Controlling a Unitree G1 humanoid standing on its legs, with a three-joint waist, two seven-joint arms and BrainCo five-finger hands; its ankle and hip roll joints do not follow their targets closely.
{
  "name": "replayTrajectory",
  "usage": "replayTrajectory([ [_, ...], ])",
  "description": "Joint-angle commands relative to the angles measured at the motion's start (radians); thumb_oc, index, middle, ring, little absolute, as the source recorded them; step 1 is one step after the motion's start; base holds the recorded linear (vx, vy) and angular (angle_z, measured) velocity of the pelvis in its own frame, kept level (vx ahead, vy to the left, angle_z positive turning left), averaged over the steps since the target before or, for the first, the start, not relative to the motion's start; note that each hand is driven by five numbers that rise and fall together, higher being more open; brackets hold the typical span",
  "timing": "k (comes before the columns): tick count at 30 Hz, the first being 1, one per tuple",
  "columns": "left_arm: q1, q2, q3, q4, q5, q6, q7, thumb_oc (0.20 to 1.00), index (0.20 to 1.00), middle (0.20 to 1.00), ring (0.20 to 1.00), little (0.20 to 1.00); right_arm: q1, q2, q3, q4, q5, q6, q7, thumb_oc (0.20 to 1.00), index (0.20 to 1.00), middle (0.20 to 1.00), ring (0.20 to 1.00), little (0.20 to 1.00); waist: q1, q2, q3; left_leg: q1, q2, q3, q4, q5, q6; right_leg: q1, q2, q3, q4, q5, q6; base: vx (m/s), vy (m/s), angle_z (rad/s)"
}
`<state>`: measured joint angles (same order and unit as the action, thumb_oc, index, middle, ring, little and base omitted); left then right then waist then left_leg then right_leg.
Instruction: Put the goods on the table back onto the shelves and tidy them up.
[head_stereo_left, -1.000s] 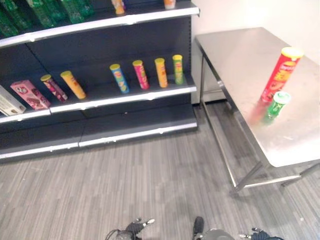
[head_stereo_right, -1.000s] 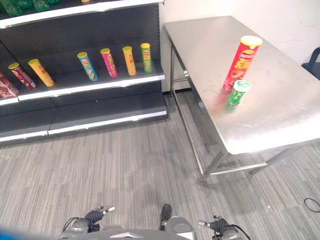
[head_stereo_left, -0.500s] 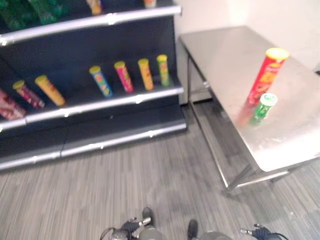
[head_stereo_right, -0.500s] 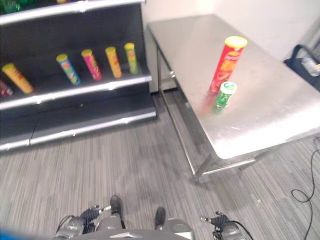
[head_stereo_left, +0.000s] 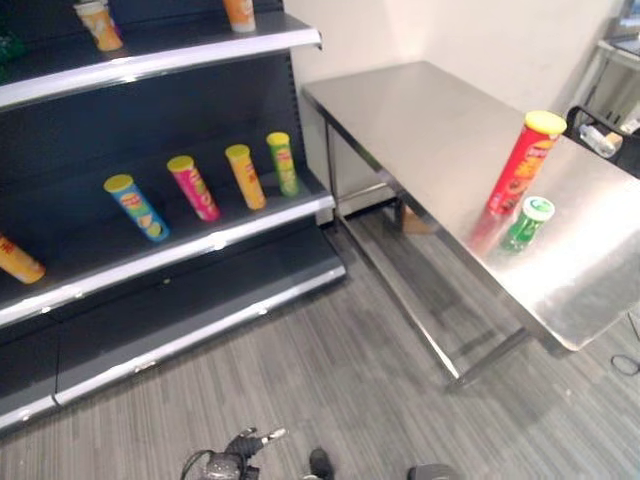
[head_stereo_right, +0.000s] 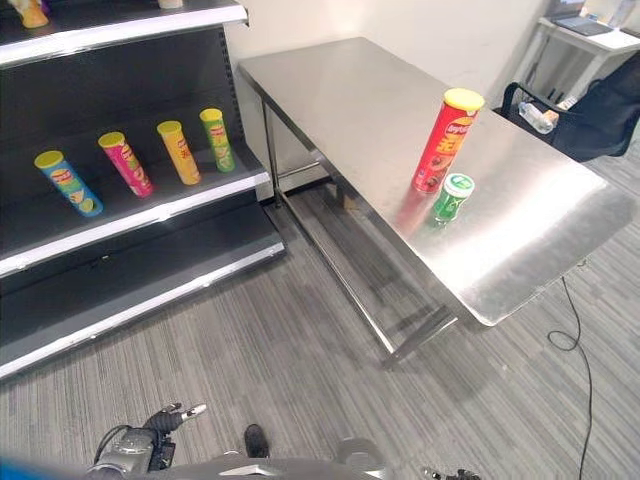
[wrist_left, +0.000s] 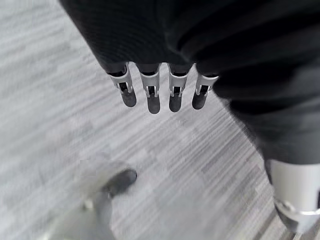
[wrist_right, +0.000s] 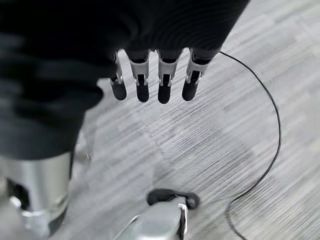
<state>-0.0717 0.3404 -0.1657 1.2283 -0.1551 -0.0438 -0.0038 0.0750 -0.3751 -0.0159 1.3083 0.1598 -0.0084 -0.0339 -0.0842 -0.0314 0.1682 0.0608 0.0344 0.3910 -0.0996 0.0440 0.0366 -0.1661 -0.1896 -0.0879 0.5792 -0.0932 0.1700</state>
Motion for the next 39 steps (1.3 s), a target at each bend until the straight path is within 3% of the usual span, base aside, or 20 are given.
replayTrajectory([
  [1,-0.011,0.013,0.028,0.007,-0.037,-0.022,0.010,1.000,1.000,1.000,1.000,1.000,0.002,-0.069,-0.068,0.024,0.110,-0.005,-0.036,1.000,1.000,1.000,1.000,1.000,-0.034,-0.012,0.015,0.008,0.020,-0.014,0.012,-0.053,-0.048,0.159,-0.053,-0.062,-0.125,0.095,0.016,0.16,0.155,-0.14],
  [3,-0.020,0.013,0.029,0.020,-0.025,-0.025,0.013,1.000,1.000,1.000,1.000,1.000,0.033,-0.125,-0.178,0.052,0.162,-0.010,-0.061,1.000,1.000,1.000,1.000,1.000,-0.040,-0.018,0.001,0.014,0.014,-0.002,0.012,-0.075,-0.058,0.166,-0.077,-0.110,-0.237,0.088,0.013,0.16,0.059,0.03],
  [6,-0.034,0.010,0.019,0.028,-0.019,-0.025,0.014,1.000,1.000,1.000,1.000,1.000,0.059,-0.177,-0.254,0.071,0.185,-0.011,-0.082,1.000,1.000,1.000,1.000,1.000,-0.048,-0.015,-0.003,0.009,0.021,-0.008,0.012,-0.082,-0.067,0.142,-0.061,-0.125,-0.325,0.075,0.014,0.08,-0.023,-0.13],
  [7,-0.045,0.009,0.011,0.030,-0.006,-0.025,0.013,1.000,1.000,1.000,1.000,1.000,0.088,-0.223,-0.331,0.114,0.212,-0.010,-0.105,1.000,1.000,1.000,1.000,1.000,-0.065,-0.013,0.000,0.015,0.024,-0.023,0.012,-0.091,-0.072,0.114,-0.038,-0.102,-0.403,0.078,0.025,0.10,-0.036,-0.05],
  [9,-0.052,0.007,0.005,0.037,0.006,-0.024,0.013,1.000,1.000,1.000,1.000,1.000,0.099,-0.255,-0.374,0.123,0.237,-0.011,-0.118,1.000,1.000,1.000,1.000,1.000,-0.078,-0.015,0.007,0.027,0.024,-0.029,0.012,-0.099,-0.076,0.095,-0.023,-0.076,-0.435,0.091,0.032,0.13,-0.034,0.07],
  [10,-0.065,0.003,0.008,0.042,0.014,-0.025,0.021,1.000,1.000,1.000,1.000,1.000,0.114,-0.293,-0.461,0.071,0.301,-0.040,-0.162,1.000,1.000,1.000,1.000,1.000,-0.112,-0.023,0.023,0.047,0.020,-0.042,0.012,-0.113,-0.080,0.055,-0.004,-0.011,-0.480,0.122,0.053,0.16,-0.033,0.28],
  [12,-0.065,0.000,0.012,0.037,0.016,-0.025,0.027,1.000,1.000,1.000,1.000,1.000,0.127,-0.296,-0.481,0.019,0.298,-0.047,-0.186,1.000,1.000,1.000,1.000,1.000,-0.117,-0.026,0.025,0.051,0.018,-0.043,0.012,-0.114,-0.081,0.046,0.000,0.012,-0.505,0.140,0.058,0.07,-0.014,0.37],
  [14,-0.048,-0.006,0.037,0.025,0.015,-0.033,0.040,1.000,1.000,1.000,1.000,1.000,0.165,-0.322,-0.568,-0.222,0.276,-0.098,-0.270,1.000,1.000,1.000,1.000,1.000,-0.140,-0.036,0.029,0.067,0.010,-0.044,0.012,-0.126,-0.084,0.050,-0.001,0.037,-0.554,0.153,0.070,0.06,-0.012,0.26],
  [15,-0.048,-0.006,0.036,0.025,0.015,-0.033,0.040,1.000,1.000,1.000,1.000,1.000,0.167,-0.321,-0.570,-0.224,0.275,-0.097,-0.270,1.000,1.000,1.000,1.000,1.000,-0.140,-0.036,0.028,0.066,0.010,-0.044,0.012,-0.125,-0.084,0.050,-0.001,0.036,-0.555,0.154,0.070,0.11,-0.038,0.14],
  [16,-0.020,-0.027,0.074,0.014,0.022,-0.039,0.046,1.000,1.000,1.000,1.000,1.000,0.200,-0.320,-0.648,-0.528,0.208,-0.151,-0.330,1.000,1.000,1.000,1.000,1.000,-0.154,-0.042,0.005,0.082,0.001,-0.037,0.012,-0.136,-0.084,0.089,-0.004,0.044,-0.595,0.158,0.069,0.12,-0.039,0.19],
  [18,0.000,-0.038,0.082,0.015,0.026,-0.037,0.050,1.000,1.000,1.000,1.000,1.000,0.190,-0.369,-0.690,-0.646,0.160,-0.179,-0.369,1.000,1.000,1.000,1.000,1.000,-0.147,-0.034,-0.011,0.088,0.012,-0.036,0.012,-0.132,-0.092,0.113,0.003,0.039,-0.614,0.162,0.065,0.14,-0.062,-0.01],
  [21,0.018,-0.045,0.077,0.009,0.033,-0.037,0.031,1.000,1.000,1.000,1.000,1.000,0.136,-0.483,-0.726,-0.776,0.140,-0.207,-0.336,1.000,1.000,1.000,1.000,1.000,-0.126,-0.029,-0.030,0.096,0.025,-0.040,0.012,-0.129,-0.100,0.147,0.011,0.010,-0.630,0.149,0.056,0.08,-0.082,0.06],
  [22,0.018,-0.046,0.077,0.009,0.033,-0.037,0.031,1.000,1.000,1.000,1.000,1.000,0.136,-0.483,-0.726,-0.776,0.140,-0.207,-0.336,1.000,1.000,1.000,1.000,1.000,-0.126,-0.029,-0.031,0.095,0.025,-0.040,0.012,-0.128,-0.100,0.146,0.011,0.010,-0.630,0.150,0.056,0.05,-0.073,0.29],
  [24,0.047,-0.042,0.068,-0.010,0.039,-0.037,0.005,1.000,1.000,1.000,1.000,1.000,0.104,-0.584,-0.738,-0.895,0.135,-0.233,-0.273,1.000,1.000,1.000,1.000,1.000,-0.100,-0.028,-0.044,0.103,0.042,-0.049,0.012,-0.126,-0.113,0.186,0.018,-0.025,-0.640,0.128,0.048,0.09,-0.108,0.21],
  [28,0.048,-0.042,0.069,-0.011,0.039,-0.036,0.005,1.000,1.000,1.000,1.000,1.000,0.103,-0.585,-0.738,-0.896,0.135,-0.232,-0.273,1.000,1.000,1.000,1.000,1.000,-0.102,-0.028,-0.046,0.097,0.042,-0.050,0.012,-0.120,-0.114,0.182,0.018,-0.026,-0.641,0.133,0.046,0.02,-0.038,0.27],
  [29,0.056,-0.038,0.066,-0.019,0.039,-0.035,-0.004,1.000,1.000,1.000,1.000,1.000,0.085,-0.645,-0.711,-0.960,0.110,-0.229,-0.227,1.000,1.000,1.000,1.000,1.000,-0.081,-0.030,-0.050,0.102,0.052,-0.053,0.012,-0.116,-0.124,0.202,0.024,-0.044,-0.643,0.118,0.040,0.08,-0.235,0.17],
  [30,0.088,-0.040,0.057,-0.032,0.027,-0.033,-0.018,1.000,1.000,1.000,1.000,1.000,0.008,-0.726,-0.576,-1.017,0.155,-0.221,-0.097,1.000,1.000,1.000,1.000,1.000,-0.035,-0.033,-0.054,0.102,0.078,-0.066,0.012,-0.092,-0.147,0.238,0.035,-0.094,-0.651,0.099,0.019,0.08,-0.237,0.06],
  [39,0.122,-0.046,0.069,-0.020,0.027,-0.025,-0.033,1.000,1.000,1.000,1.000,1.000,-0.088,-0.756,-0.300,-1.092,0.159,-0.178,0.088,1.000,1.000,1.000,1.000,1.000,0.005,-0.031,-0.048,0.115,0.105,-0.080,0.012,-0.065,-0.170,0.288,0.057,-0.149,-0.658,0.066,-0.007,0.02,-0.093,0.29],
])
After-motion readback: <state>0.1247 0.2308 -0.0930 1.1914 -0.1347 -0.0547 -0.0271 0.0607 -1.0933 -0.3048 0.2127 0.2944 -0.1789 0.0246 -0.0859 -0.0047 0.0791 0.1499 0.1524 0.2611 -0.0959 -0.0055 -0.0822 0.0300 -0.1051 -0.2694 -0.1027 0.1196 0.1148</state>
